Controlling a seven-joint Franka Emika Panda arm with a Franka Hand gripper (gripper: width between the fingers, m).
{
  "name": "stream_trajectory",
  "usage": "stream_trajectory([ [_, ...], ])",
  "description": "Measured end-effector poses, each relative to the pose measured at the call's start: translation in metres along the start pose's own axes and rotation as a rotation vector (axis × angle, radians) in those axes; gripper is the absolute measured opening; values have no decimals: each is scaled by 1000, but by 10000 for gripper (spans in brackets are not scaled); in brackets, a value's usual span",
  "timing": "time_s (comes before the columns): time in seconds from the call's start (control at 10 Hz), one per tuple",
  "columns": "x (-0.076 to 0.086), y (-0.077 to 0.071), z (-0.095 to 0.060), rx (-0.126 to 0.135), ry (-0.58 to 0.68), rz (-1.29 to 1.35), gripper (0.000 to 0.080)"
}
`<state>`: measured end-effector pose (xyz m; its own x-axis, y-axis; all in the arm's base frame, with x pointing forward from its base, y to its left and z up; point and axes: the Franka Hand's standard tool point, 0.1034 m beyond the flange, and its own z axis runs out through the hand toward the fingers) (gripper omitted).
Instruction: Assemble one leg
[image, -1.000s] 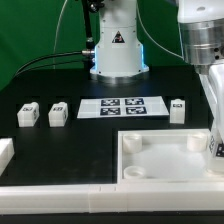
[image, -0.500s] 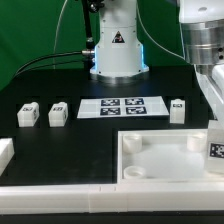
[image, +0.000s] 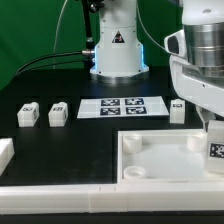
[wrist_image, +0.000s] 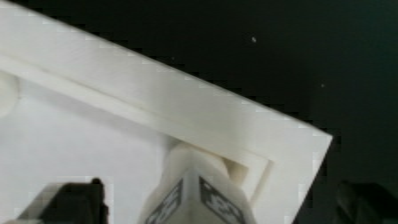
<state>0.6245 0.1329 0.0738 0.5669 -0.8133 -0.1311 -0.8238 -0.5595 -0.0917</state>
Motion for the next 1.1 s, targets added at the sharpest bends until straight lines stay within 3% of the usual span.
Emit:
stream_trajectory([
  [0.4,2,-2,-3,-49,46,-532,649],
  [0.6,9,2,-3,-54,42,-736,649],
  [1.0,8,1,-3,-54,41,-750,649],
  [1.1,8,1,-3,-54,41,-750,515],
])
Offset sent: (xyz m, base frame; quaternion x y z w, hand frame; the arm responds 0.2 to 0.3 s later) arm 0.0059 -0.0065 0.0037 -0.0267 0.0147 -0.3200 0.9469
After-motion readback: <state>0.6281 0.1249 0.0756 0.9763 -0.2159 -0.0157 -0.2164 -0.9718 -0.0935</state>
